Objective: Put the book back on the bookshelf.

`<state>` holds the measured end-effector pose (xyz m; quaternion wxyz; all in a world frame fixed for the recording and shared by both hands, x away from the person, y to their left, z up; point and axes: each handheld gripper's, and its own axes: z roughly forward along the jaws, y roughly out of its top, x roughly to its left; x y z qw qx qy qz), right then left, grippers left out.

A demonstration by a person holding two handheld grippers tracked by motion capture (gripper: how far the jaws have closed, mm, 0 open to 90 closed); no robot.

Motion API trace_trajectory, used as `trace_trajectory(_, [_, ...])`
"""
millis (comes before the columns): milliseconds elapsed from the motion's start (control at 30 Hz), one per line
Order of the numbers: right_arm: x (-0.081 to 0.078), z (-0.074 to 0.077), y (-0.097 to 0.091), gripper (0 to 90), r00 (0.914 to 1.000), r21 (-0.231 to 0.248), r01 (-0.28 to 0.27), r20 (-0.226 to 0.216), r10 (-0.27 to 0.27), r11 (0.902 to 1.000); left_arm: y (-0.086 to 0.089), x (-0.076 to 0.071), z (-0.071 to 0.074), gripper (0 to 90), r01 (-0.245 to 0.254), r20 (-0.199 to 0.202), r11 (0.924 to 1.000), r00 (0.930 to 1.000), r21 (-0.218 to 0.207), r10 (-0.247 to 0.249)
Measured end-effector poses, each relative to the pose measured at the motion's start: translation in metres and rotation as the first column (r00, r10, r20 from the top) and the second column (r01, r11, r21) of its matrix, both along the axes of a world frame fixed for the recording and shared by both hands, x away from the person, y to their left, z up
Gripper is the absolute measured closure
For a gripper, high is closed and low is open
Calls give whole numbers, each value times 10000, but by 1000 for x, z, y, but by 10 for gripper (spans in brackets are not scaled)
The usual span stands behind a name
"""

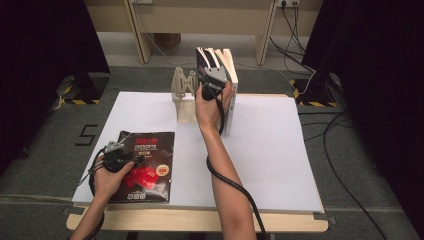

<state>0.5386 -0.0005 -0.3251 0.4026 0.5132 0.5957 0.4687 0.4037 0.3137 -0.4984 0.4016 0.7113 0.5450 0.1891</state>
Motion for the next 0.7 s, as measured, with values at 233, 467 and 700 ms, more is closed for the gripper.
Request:
trace_trajectory(233, [-4, 1, -4, 804, 10000, 85, -94, -1, 94, 9999, 0, 0, 0, 451, 14, 20, 10000, 10000, 54, -14])
trace_trajectory(467, [-11, 4, -9, 764, 9998, 261, -174, -31, 175, 9995, -1, 0, 0, 451, 8, 24, 10000, 10000, 82, -8])
trace_trajectory(700, [-21, 4, -11, 737, 9996, 261, -269, 46, 268, 9993, -1, 0, 0, 451, 9, 34, 9999, 10000, 113, -9])
